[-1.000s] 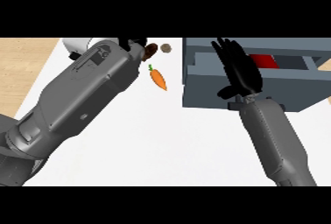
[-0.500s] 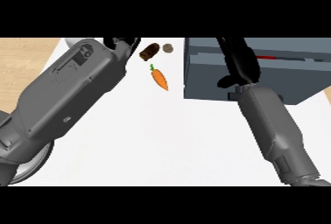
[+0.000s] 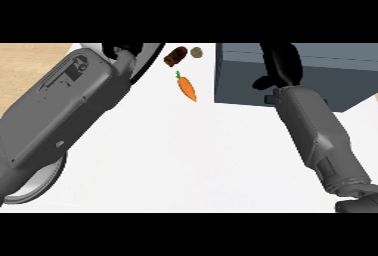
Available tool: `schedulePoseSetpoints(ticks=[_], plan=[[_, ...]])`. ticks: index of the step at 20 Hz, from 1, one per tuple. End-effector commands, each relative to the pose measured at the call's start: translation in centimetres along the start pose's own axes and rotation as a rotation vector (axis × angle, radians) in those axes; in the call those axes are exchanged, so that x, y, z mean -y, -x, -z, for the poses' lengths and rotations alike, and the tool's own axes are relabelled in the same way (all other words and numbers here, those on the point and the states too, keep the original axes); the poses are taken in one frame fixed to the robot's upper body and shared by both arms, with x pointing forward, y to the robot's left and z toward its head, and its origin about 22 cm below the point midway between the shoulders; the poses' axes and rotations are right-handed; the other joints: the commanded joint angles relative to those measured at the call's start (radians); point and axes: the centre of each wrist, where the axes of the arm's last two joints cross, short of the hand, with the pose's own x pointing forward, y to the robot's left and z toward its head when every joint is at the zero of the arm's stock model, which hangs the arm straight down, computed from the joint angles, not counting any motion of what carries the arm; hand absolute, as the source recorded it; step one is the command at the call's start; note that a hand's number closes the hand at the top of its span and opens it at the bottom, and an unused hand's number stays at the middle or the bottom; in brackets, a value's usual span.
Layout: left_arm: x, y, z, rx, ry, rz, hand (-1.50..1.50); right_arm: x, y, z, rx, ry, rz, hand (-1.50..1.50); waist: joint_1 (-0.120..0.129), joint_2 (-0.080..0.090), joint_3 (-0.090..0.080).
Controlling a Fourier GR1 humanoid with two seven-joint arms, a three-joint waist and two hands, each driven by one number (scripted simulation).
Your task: Pick up the can, place it into the drawer and close the drawer
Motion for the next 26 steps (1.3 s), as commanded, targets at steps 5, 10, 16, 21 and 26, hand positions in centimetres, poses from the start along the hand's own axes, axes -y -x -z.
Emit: schedulePoseSetpoints(ticks=[5, 10, 16, 21, 26], plan=[[0.8, -0.8, -0.7, -0.001, 0.017, -0.001, -1.5, 1.8, -0.1, 2.5, -0.019, 0.049, -0.034, -1.5, 0.013, 0.02, 0.007], [-0.8, -0.9, -0.9, -0.011, 0.017, 0.004, -1.5, 4.1, 1.0, 4.3, -0.045, 0.053, -0.054, -1.5, 0.023, 0.014, 0.006], [-0.8, -0.1, -1.8, 0.002, 0.037, 0.004, -1.5, 4.3, -1.8, 5.4, 0.01, -0.025, 0.035, -1.5, 0.043, 0.022, 0.007], [-1.2, -1.0, -1.7, 0.0, 0.045, -0.007, -1.5, 3.3, -2.2, 4.7, -0.086, -0.026, 0.428, -1.5, 0.039, 0.023, 0.012], [-2.0, -0.7, -1.8, -0.004, 0.041, 0.009, -1.5, 3.5, -1.9, 4.9, -0.123, -0.005, 0.681, -1.5, 0.028, 0.017, 0.01]])
